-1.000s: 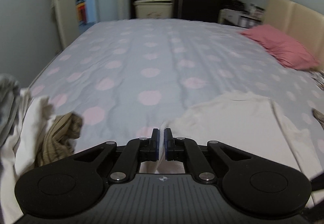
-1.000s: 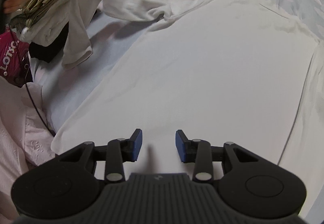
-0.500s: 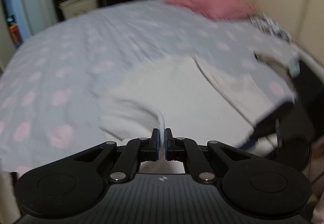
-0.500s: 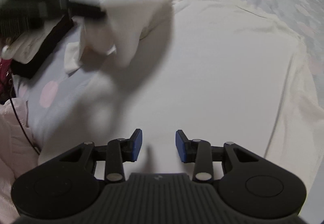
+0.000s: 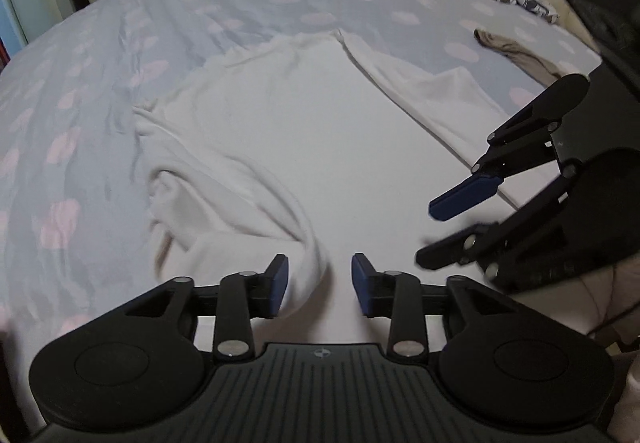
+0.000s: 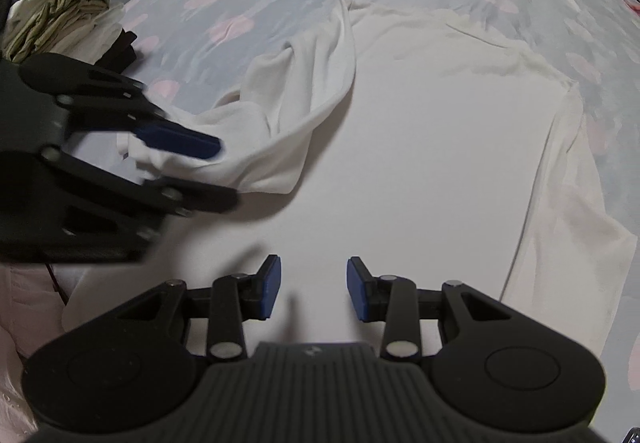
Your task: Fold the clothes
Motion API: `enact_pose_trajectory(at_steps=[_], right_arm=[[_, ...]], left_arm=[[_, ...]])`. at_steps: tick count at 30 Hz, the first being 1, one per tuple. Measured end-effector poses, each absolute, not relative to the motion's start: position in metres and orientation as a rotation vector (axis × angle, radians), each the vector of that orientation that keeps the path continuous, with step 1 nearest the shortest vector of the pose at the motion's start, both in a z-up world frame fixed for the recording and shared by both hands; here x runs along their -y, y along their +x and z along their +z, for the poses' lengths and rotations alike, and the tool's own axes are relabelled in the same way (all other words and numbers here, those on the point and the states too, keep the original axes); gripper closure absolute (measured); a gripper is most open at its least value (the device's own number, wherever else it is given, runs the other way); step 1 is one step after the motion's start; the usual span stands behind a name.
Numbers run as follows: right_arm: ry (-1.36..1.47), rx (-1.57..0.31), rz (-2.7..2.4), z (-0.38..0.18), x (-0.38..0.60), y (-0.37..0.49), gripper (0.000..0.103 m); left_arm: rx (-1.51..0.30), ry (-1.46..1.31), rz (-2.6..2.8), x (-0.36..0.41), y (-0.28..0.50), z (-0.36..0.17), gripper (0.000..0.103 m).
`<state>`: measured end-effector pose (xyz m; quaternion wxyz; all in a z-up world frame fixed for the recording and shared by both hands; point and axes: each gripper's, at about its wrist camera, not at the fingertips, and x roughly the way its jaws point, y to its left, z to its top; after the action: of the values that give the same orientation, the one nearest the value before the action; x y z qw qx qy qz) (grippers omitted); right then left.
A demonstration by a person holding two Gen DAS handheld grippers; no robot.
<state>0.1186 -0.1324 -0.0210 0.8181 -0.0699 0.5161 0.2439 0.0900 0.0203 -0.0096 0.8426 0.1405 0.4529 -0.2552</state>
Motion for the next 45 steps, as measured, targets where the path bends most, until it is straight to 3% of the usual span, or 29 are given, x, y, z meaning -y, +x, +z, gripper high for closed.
enact_pose_trajectory(at_steps=[9, 19, 20, 24, 25, 35, 45], right_arm=[[-0.175, -1.095, 0.540, -0.022, 0.133, 0.110, 0.060], [-0.184, -1.104, 0.556, -0.025, 0.132, 0.106, 0.058], [-0.186, -1.105, 0.556, -0.025, 0.132, 0.106, 0.058], [-0.189, -1.107, 0.558, -0.025, 0.132, 0.105, 0.058], [-0.192, -1.106, 0.560, -0.025, 0.132, 0.104, 0.058], [-0.195, -1.085, 0.575, -0.018, 0.130, 0.097, 0.057], [-0.192, -1.061, 0.564, -0.010, 0.135, 0.088, 0.057]], left_arm=[[-0.919, 0.261, -0.304, -0.108, 0.097, -0.004, 0.051], [-1.053, 0.359, -0.188, -0.164, 0.107, -0.063, 0.050], [-1.054, 0.332, -0.193, -0.167, 0.107, -0.064, 0.052], [-1.053, 0.236, -0.196, -0.178, 0.106, -0.060, 0.093], [-1.049, 0.223, -0.196, -0.180, 0.105, -0.057, 0.096], [-1.045, 0.021, -0.264, -0.174, 0.061, -0.007, 0.098], [-0.993, -0.093, -0.402, -0.118, -0.029, 0.040, 0.098]])
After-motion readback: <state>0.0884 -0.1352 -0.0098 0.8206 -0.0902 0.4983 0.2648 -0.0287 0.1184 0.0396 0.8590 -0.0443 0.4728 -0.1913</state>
